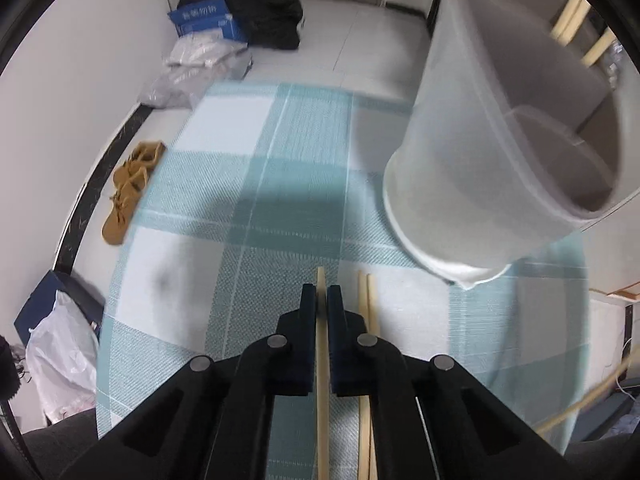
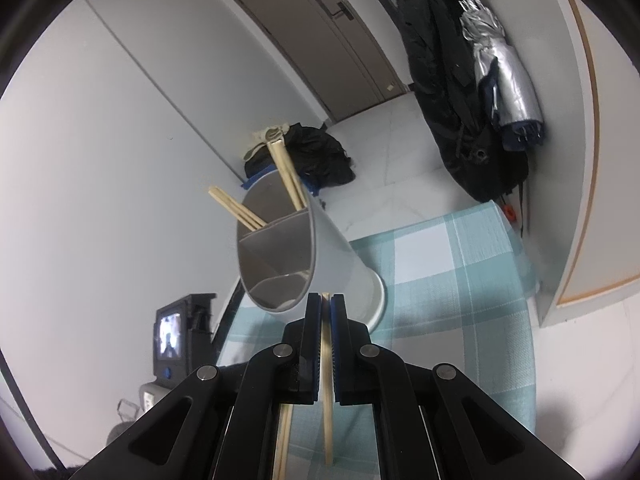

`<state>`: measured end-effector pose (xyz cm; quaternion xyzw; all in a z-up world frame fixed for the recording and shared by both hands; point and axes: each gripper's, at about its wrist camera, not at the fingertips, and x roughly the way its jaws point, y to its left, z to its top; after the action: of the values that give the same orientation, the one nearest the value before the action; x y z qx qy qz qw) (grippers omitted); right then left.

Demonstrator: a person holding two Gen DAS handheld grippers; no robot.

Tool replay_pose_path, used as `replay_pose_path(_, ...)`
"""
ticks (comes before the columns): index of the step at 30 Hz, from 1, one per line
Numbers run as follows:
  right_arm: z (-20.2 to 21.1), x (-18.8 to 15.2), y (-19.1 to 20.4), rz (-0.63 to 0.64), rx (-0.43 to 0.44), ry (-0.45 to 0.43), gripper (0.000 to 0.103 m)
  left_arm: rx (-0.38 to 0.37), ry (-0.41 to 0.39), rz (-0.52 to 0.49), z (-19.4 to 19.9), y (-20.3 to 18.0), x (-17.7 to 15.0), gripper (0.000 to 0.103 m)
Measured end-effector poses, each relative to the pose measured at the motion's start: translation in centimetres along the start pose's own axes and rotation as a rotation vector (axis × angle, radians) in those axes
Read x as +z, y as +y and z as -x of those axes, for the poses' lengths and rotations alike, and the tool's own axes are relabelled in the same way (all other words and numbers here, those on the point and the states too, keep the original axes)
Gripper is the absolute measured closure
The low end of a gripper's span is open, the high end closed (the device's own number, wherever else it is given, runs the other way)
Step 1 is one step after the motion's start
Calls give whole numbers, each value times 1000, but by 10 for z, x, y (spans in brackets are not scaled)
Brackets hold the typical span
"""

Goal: Organize utensils
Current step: 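Carry the chopstick up with the right gripper while the left gripper grasps another chopstick, then carry both held chopsticks up over the white holder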

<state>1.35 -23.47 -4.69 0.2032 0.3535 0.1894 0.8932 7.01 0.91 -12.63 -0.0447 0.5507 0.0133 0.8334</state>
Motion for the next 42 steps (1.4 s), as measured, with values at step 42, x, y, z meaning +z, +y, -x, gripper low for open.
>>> replay_pose_path(42,52,-8,62,161,-92,-145,100,-268,-408,-170,183,-46,-14,102)
